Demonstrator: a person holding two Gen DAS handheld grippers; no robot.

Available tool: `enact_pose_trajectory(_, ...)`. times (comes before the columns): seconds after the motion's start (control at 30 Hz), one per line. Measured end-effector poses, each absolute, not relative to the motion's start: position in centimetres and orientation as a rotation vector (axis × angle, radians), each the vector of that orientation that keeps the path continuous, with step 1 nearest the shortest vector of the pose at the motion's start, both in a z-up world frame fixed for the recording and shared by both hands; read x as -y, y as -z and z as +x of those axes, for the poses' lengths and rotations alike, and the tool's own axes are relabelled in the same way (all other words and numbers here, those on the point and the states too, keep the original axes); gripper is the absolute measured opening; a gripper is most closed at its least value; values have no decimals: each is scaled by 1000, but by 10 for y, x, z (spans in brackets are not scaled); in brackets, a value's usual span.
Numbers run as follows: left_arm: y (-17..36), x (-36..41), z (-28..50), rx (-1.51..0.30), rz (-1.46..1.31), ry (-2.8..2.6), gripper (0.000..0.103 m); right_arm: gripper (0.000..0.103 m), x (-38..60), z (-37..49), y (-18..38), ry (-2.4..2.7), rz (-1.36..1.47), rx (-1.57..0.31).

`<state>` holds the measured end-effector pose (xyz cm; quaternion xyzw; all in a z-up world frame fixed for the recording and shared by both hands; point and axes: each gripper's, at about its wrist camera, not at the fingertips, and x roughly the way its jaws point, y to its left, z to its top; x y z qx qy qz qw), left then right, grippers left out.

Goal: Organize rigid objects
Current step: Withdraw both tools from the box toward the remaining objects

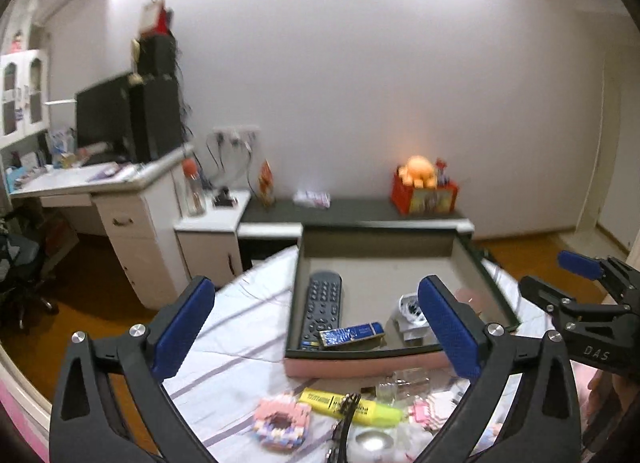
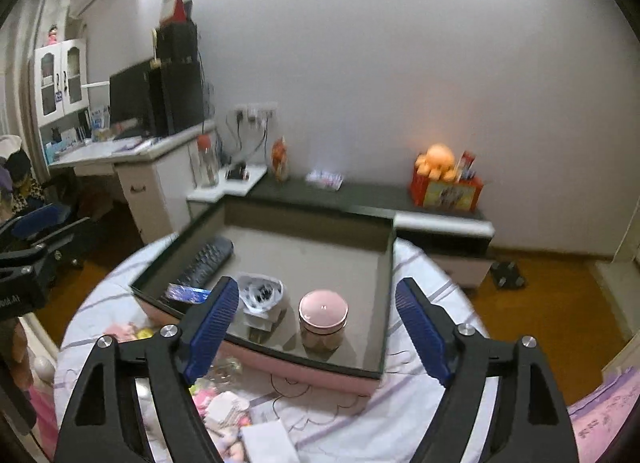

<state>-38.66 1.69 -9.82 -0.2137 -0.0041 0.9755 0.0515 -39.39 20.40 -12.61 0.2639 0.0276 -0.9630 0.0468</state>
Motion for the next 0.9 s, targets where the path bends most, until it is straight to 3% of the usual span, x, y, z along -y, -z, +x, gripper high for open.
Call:
enact_pose_trajectory(0.13, 83, 0, -339, 42, -550, -3011, 103, 88, -196, -348, 102, 2972, 673, -76)
enact_pose_trajectory(0.23, 75, 11, -305, 67, -474, -3045, 103, 103, -192, -318, 93, 3013, 595, -77)
enact_pose_trajectory(0.57, 58, 14, -229, -1, -311, -3095, 103, 103, -180, -235, 78, 3071, 382, -73)
enact_pose_trajectory(0.9, 56, 12, -207, -42, -284, -3086, 103, 103, -166, -201, 76, 3094, 316, -118)
